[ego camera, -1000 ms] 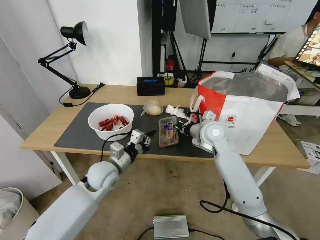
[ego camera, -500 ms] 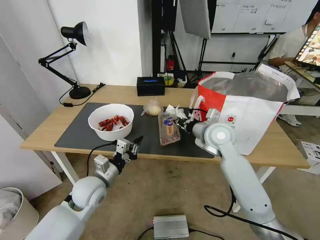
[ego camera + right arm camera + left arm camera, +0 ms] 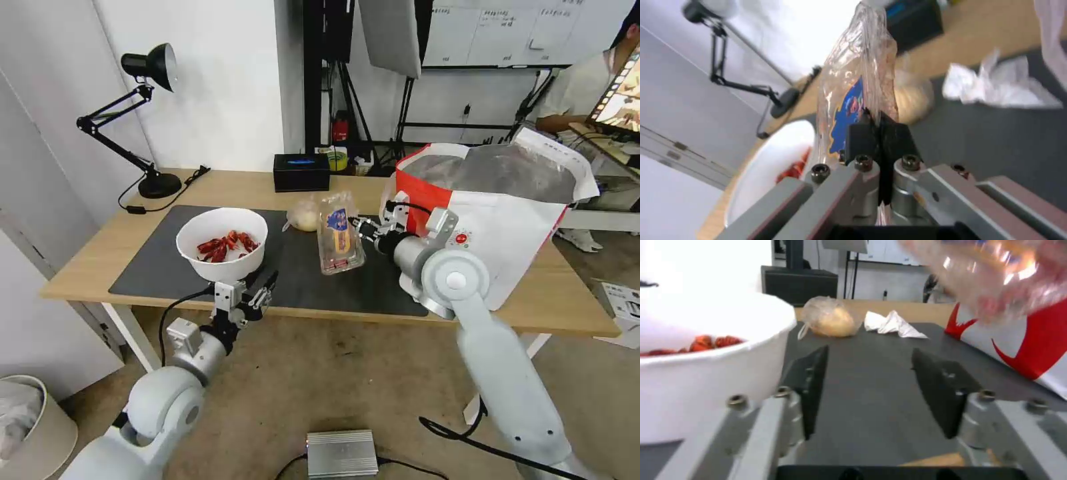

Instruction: Pick up the trash from the table and place it into the takeout bag.

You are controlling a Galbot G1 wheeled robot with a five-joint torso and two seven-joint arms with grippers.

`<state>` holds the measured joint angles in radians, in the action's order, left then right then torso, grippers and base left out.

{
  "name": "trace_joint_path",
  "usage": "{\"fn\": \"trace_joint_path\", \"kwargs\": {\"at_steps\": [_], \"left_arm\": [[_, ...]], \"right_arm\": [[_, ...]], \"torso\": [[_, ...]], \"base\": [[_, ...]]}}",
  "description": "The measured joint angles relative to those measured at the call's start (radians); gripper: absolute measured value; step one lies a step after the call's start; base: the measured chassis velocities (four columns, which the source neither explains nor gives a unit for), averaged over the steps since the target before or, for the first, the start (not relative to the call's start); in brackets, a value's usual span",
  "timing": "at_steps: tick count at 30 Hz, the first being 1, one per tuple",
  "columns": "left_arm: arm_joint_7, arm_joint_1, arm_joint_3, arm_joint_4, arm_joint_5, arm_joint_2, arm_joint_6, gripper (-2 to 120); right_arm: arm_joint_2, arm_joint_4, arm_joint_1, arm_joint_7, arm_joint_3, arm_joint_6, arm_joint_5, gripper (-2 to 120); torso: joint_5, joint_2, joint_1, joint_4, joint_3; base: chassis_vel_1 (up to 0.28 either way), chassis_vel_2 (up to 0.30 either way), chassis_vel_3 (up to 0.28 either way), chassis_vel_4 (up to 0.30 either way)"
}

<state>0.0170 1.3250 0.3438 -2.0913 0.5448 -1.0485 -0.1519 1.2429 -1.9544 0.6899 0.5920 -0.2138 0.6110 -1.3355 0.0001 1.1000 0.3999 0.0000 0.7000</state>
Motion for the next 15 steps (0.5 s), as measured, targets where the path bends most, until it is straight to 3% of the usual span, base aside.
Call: {"fn": "trace_joint_path", "kwargs": {"at_steps": [9, 15], "left_arm": [[0.000, 0.044, 0.015, -0.007, -0.011, -0.036, -0.001, 95], [0.000, 0.053, 0.025, -0.010, -0.011, -0.038, -0.001, 100]], "right_arm": [[-0.046, -0.039, -0.103, 0.007, -0.012, -0.028, -0.033, 0], [-0.077, -0.064, -0.146, 0.029, -0.035, -0.036, -0.065, 0]], "torso": [[0.0000, 0.000, 0.000, 0.0000, 0.000], [0.0000, 0.000, 0.000, 0.0001, 0.000]], "base": [[0.000, 0.000, 0.000, 0.000], [0.000, 0.000, 0.000, 0.000]]}}
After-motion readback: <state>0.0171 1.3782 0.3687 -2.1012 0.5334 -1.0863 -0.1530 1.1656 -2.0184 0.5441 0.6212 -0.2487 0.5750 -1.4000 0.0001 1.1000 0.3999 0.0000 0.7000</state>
